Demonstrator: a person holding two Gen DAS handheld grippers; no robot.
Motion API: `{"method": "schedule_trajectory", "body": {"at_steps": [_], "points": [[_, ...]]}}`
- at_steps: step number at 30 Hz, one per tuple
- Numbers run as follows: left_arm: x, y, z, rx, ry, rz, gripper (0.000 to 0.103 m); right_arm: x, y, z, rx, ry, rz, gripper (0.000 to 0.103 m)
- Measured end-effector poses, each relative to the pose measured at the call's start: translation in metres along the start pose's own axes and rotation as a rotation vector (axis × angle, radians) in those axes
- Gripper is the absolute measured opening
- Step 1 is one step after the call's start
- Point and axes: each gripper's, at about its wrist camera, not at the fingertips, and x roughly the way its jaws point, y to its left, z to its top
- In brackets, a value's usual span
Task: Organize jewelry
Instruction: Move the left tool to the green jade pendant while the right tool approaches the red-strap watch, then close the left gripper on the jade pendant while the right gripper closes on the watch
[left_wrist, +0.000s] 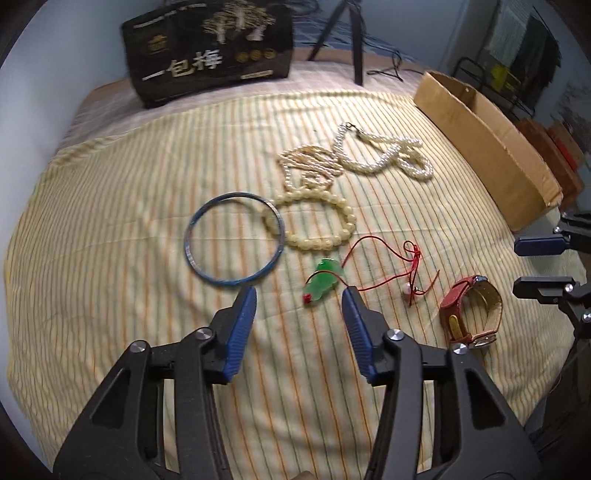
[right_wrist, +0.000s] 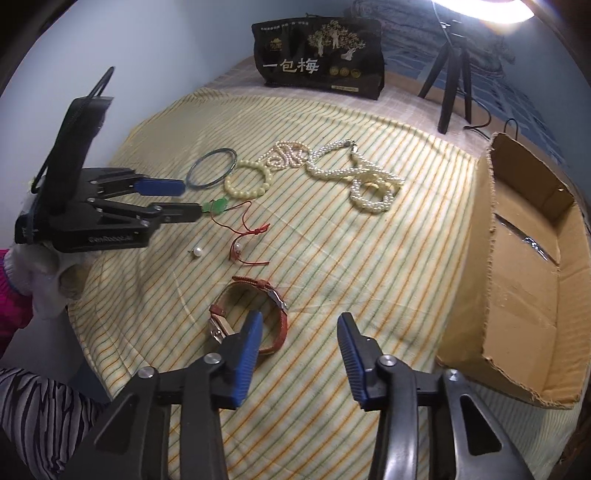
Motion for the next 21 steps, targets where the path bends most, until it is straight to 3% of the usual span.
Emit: {"method": "schedule_trajectory", "body": {"at_steps": [3, 13, 21], "points": [[0.009, -0.004, 0.003, 0.032, 0.013, 0.0, 0.039, 0.004, 0.004, 0.002, -0.015, 0.005, 0.013, 0.039], [0.019, -0.009, 0.007, 0.069, 0.015, -0.001, 0.038, 0.017, 0.006, 0.003, -0.018, 0.032, 0.037, 0.036], [0.021, -0.01, 0.007, 0.055, 0.011, -0.026, 0.025, 0.021, 0.01, 0.003, -0.03, 0.051, 0.04, 0.03]]}}
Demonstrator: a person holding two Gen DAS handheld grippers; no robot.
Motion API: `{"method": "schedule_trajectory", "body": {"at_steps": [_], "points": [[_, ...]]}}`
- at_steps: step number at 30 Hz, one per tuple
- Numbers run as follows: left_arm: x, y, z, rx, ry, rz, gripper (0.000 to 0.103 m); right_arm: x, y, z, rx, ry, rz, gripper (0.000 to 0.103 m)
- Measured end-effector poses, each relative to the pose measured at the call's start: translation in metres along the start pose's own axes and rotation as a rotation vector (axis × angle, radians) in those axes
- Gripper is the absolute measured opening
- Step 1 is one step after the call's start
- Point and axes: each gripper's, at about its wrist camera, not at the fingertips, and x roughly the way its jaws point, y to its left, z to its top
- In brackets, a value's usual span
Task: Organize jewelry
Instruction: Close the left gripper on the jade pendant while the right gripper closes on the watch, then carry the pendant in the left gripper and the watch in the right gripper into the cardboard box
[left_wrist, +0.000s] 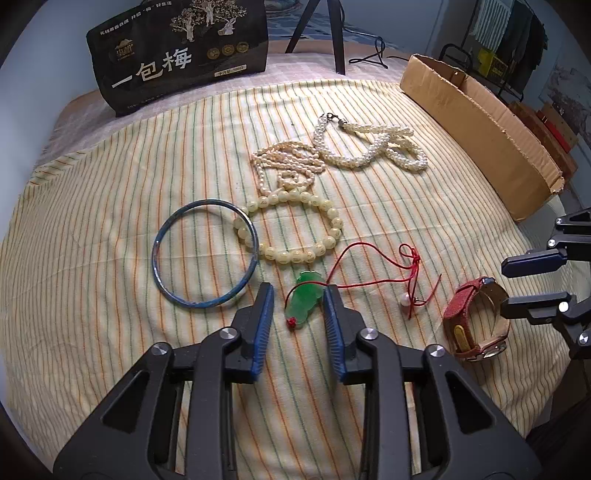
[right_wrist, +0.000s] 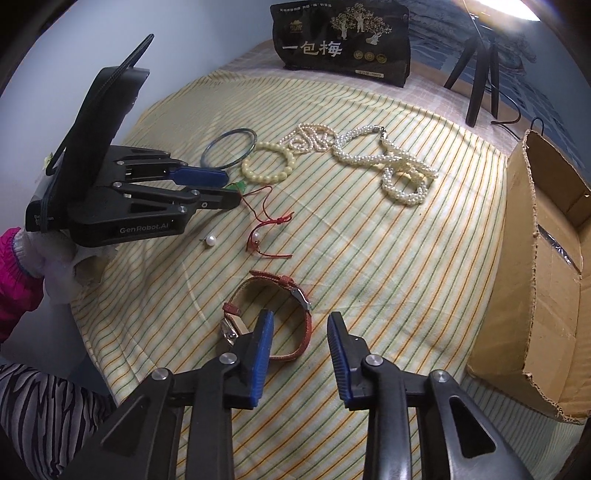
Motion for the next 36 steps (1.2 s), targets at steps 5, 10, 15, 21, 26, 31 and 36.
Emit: {"method": "schedule_trajectory", "body": {"at_steps": [5, 10, 15, 21, 26, 31, 36], "points": [[0.001, -0.003, -0.001, 0.004, -0.006, -0.012, 0.015, 0.006, 0.001, 0.002, -0.003, 0.017, 0.005, 0.024], [0.001, -0.002, 0.0, -0.013, -0.011, -0.019, 0.014, 0.014, 0.004, 0.002, -0.012, 0.036, -0.004, 0.018], [-0.004, -0.002, -0.002, -0.033, -0.021, -0.03, 0.014, 0.015, 0.003, 0.001, 0.008, 0.035, -0.028, 0.003], [-0.016, -0.003, -0.003, -0.047, -0.043, -0.024, 0.014, 0.006, 0.001, 0.001, 0.038, -0.003, -0.039, 0.001], [-0.033, -0.001, -0.001, -0.058, -0.071, -0.021, 0.014, -0.002, -0.001, -0.002, 0.059, -0.028, -0.047, 0.001], [-0.054, -0.001, 0.002, -0.065, -0.105, -0.014, 0.014, -0.023, -0.003, -0.004, 0.082, -0.075, -0.06, 0.001], [-0.078, -0.007, 0.009, -0.061, -0.15, -0.006, 0.014, -0.047, -0.003, -0.008, 0.101, -0.118, -0.079, 0.001]]}}
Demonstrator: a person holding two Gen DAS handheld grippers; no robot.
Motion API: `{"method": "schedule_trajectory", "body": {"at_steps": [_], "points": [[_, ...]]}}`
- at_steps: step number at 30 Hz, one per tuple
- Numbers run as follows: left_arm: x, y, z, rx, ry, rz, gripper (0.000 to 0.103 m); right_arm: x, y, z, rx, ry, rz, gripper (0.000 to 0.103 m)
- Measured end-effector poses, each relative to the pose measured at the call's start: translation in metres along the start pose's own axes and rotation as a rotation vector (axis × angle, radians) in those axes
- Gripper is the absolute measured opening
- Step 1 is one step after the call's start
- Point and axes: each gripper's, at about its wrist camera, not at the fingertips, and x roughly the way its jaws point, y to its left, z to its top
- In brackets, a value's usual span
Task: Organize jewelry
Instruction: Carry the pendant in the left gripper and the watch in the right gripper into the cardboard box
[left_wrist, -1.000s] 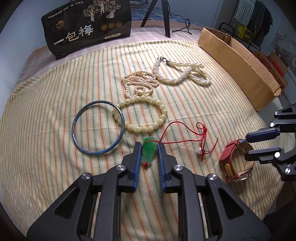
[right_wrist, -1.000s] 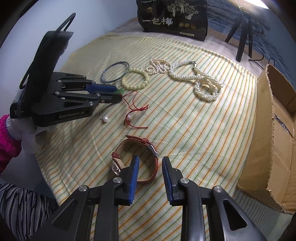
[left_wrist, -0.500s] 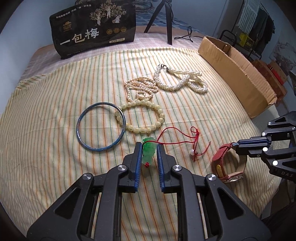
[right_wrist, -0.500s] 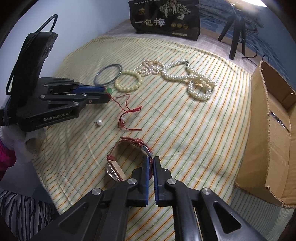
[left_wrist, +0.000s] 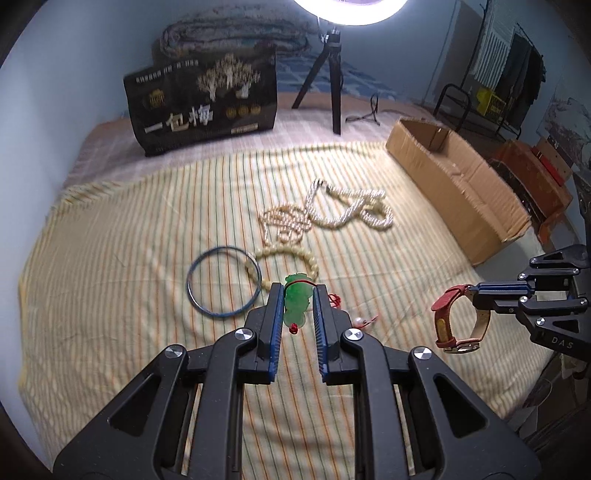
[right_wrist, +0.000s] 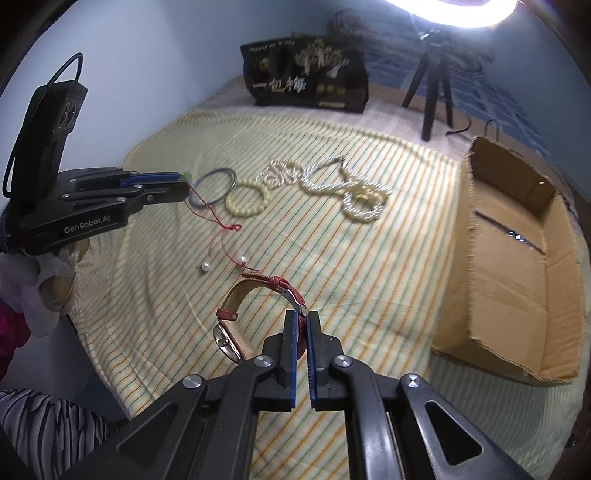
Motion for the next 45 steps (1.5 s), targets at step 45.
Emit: {"method": "schedule_trajectory", "body": {"at_steps": [45], "points": [[0.015, -0.206, 0.1, 0.203, -0.118, -0.244, 0.014, -0.097, -0.211, 0.009, 0.296, -0.212, -0.291, 0.002]]}}
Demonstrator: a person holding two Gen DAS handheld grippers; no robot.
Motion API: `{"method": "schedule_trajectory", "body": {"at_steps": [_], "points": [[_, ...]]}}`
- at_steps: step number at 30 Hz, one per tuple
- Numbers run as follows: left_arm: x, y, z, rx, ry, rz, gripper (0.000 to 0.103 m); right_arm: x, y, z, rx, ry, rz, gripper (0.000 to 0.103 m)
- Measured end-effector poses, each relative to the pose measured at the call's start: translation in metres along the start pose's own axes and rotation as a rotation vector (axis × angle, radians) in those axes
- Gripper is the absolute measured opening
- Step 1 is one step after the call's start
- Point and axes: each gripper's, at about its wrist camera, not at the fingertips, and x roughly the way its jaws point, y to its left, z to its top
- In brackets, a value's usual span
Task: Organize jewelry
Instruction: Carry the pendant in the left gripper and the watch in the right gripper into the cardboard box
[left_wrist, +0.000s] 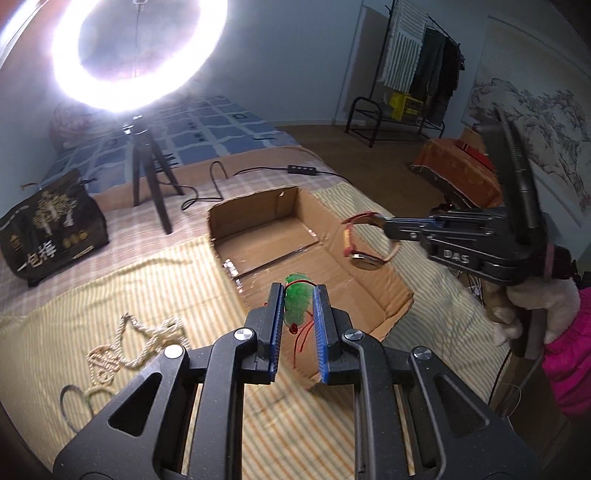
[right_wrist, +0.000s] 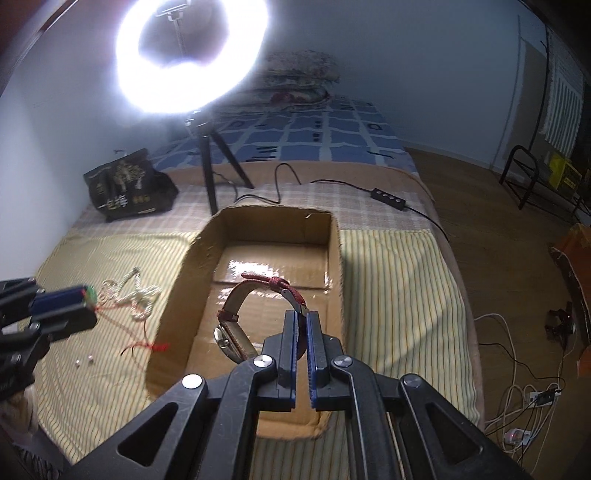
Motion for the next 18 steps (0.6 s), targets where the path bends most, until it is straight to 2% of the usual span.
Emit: {"method": "schedule_trajectory", "body": {"at_steps": [12, 18], "points": [[0.037, -0.017, -0.006, 0.011, 0.062, -0.028, 0.014, 0.038, -0.014, 0.017, 0.038, 0.023, -0.015, 0.002], [0.044, -0.02, -0.01, 0.005, 0.088, -0.036, 0.014, 0.054, -0.017, 0.024, 0.049, 0.039, -0.02, 0.003]]}}
